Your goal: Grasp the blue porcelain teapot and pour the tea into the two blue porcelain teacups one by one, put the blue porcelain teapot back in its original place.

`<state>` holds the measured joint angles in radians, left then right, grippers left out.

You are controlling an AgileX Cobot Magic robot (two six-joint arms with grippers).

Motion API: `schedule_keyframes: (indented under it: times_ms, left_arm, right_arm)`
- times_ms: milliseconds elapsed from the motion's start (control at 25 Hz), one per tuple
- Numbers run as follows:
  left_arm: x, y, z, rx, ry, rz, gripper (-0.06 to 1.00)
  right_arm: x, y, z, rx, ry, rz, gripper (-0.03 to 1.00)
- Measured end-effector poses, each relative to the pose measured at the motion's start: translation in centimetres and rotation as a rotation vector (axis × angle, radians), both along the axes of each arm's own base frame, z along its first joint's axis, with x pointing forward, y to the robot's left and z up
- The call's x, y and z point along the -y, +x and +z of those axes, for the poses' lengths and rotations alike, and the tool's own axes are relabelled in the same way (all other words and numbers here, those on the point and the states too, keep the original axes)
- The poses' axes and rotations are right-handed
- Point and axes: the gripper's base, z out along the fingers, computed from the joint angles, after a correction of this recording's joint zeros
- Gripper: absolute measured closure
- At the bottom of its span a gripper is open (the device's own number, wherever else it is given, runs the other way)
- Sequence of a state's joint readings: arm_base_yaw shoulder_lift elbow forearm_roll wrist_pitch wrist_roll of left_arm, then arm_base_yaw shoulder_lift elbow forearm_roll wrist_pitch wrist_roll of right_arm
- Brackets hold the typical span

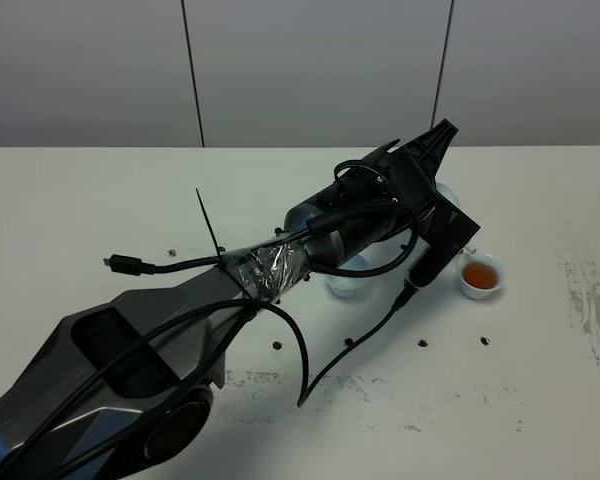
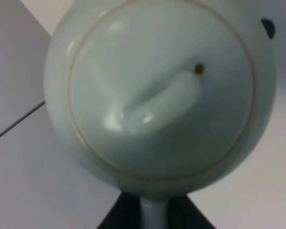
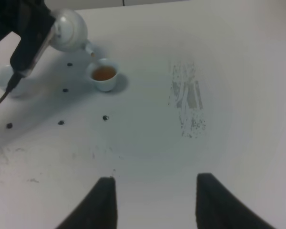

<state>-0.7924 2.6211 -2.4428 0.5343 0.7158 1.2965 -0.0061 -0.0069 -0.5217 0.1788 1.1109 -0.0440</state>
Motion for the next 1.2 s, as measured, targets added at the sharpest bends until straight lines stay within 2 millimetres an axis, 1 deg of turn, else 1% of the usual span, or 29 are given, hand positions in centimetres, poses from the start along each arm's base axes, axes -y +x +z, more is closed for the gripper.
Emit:
schedule_keyframes:
  times_ms: [200,360,480,640,720,840,880,1000,1080,1200]
  left_arm:
    - [-0.5,0.2,0.0,-0.077,-0.087,0.058,0.87]
    - [-1.2,0.6,0.1,-0.134,-0.155,0.124,0.87]
    - [-1.7,0.5,1.5,-0.18,-0.231,0.182,0.87]
    - [-1.8,-0.4,4.9,-0.272,-0.422,0.281,0.87]
    - [-2.0,-1.3,6.6,-0.346,-0.534,0.359,0.87]
    - [-2.7,-2.8,8.3,-0.454,-0.666,0.511,0.87]
    - [-3.0,-3.4,8.6,-0.48,-0.683,0.546,0.87]
    - [-3.7,-5.3,8.5,-0.549,-0.678,0.611,0.87]
    - [-3.8,-6.6,7.7,-0.608,-0.654,0.634,0.87]
    - [-3.3,-8.3,6.5,-0.702,-0.633,0.661,0.87]
  right_arm:
    - [0.0,0.0,0.0,0.0,0.0,0.0,0.6]
    - [0.0,0.0,0.0,0.0,0.0,0.0,0.6]
    - [0.0,0.0,0.0,0.0,0.0,0.0,0.6]
    - [0.0,0.0,0.0,0.0,0.0,0.0,0.6]
    - [0.0,0.0,0.0,0.0,0.0,0.0,0.6]
    - [0.0,0.0,0.0,0.0,0.0,0.0,0.6]
    - [0.0,0.0,0.0,0.0,0.0,0.0,0.6]
    - [0.0,0.0,0.0,0.0,0.0,0.0,0.6]
    - [0.0,0.0,0.0,0.0,0.0,0.0,0.6]
    - [0.0,0.0,0.0,0.0,0.0,0.0,0.6]
